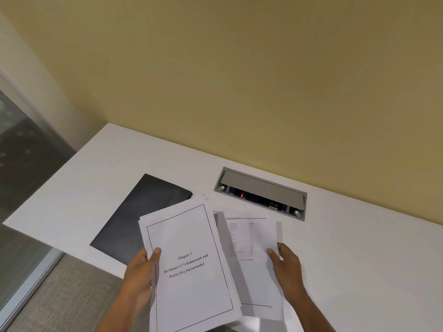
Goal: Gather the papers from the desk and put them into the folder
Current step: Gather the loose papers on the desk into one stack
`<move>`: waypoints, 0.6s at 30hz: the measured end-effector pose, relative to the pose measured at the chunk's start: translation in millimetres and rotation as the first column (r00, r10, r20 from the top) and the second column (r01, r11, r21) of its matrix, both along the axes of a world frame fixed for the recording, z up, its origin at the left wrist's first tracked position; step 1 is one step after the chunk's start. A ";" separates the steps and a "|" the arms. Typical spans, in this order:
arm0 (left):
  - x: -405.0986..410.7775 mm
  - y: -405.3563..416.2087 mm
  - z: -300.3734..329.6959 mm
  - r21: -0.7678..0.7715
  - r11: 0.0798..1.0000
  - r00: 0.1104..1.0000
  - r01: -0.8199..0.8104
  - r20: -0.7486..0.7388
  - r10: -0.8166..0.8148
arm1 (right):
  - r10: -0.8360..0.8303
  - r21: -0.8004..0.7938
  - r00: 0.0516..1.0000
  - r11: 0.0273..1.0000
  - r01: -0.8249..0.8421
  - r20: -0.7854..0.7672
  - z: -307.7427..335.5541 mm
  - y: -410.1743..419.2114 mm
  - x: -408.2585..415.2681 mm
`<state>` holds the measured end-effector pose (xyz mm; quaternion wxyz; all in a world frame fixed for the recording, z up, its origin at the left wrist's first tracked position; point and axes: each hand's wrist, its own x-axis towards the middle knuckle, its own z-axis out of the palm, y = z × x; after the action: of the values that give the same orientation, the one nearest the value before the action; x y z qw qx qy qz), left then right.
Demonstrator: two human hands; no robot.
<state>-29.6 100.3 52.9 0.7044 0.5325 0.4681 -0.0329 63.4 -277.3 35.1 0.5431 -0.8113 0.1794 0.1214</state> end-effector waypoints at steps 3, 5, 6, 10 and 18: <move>4.7 -5.1 -0.3 -0.024 0.998 0.999 0.052 0.019 -0.051 | 0.009 0.126 1.000 0.992 -0.007 -0.015 14.8 12.1 3.5; 7.2 -9.1 0.2 -0.040 0.997 0.997 0.071 0.037 -0.069 | 0.019 0.222 0.999 0.975 -0.010 -0.041 20.5 23.3 4.2; 8.1 -10.8 0.6 -0.045 0.996 0.996 0.080 0.044 -0.078 | 0.038 0.260 0.998 0.965 -0.024 -0.050 23.1 29.8 3.8; 8.9 -16.6 1.2 -0.059 0.991 0.993 0.118 0.018 -0.117 | 0.135 0.340 0.990 0.934 -0.113 -0.043 33.0 55.8 -3.5; 1.0 -15.8 3.2 -0.053 0.985 0.983 0.162 -0.085 -0.166 | 0.266 0.459 0.958 0.868 -0.189 -0.108 25.1 87.2 -16.8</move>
<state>-28.6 84.5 56.0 0.6900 0.5509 0.4526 -0.1251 46.6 -190.0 60.2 0.6783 -0.6683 0.0949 0.2902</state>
